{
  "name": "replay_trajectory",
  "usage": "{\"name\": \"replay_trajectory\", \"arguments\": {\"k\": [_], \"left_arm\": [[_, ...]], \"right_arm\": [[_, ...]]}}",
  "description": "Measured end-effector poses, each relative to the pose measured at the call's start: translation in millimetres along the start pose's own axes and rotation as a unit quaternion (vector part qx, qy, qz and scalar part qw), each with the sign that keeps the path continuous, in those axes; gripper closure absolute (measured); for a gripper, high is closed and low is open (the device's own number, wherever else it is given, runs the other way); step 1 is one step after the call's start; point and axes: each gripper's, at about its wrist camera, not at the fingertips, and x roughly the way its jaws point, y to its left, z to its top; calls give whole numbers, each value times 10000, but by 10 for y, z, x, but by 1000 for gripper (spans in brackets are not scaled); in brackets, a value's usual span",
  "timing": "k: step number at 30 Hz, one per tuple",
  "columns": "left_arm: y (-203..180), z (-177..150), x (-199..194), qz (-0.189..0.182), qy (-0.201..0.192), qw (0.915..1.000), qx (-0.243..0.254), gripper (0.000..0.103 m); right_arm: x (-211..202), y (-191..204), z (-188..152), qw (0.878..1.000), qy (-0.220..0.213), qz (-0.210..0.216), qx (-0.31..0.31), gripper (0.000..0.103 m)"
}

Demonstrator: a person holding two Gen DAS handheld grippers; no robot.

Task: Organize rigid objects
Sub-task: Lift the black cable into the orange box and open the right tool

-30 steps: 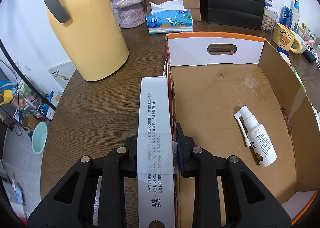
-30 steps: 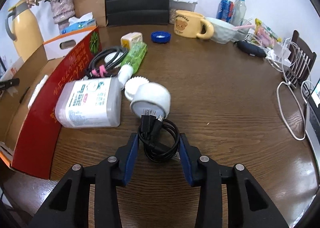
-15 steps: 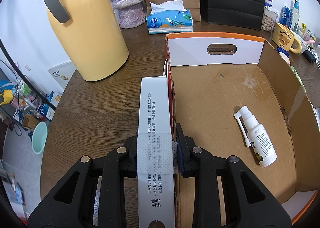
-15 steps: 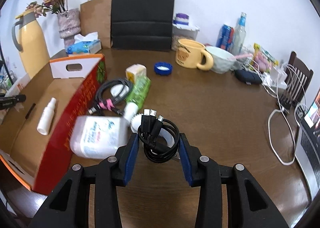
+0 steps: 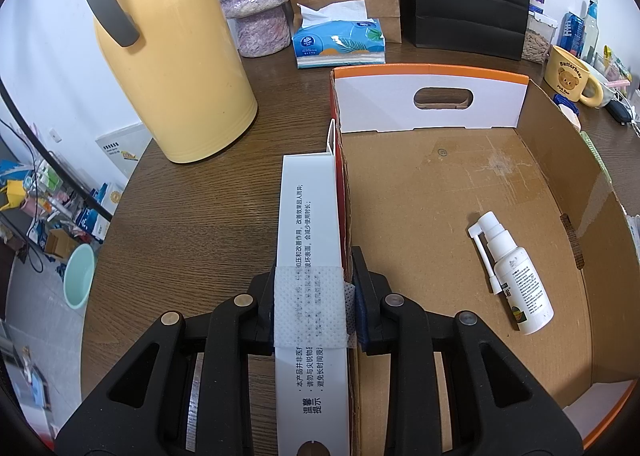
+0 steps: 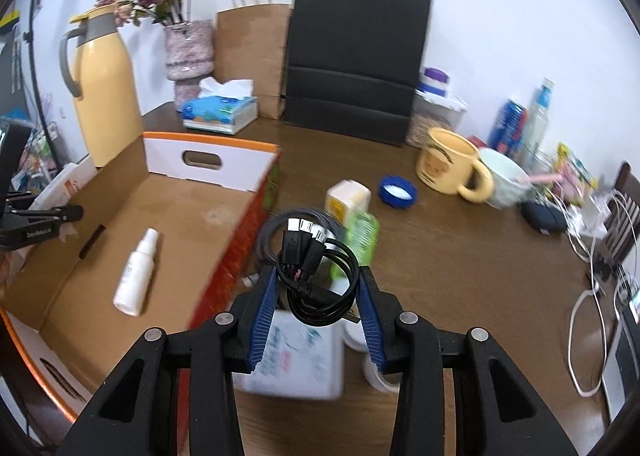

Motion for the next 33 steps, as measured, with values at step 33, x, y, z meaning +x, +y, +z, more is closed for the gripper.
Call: {"name": "replay_trajectory", "arguments": {"k": [33], "left_arm": [[5, 7, -9, 15, -8, 10000, 15, 79]], "right_arm": [[760, 1131, 536, 9872, 523, 454, -1439, 59]]}}
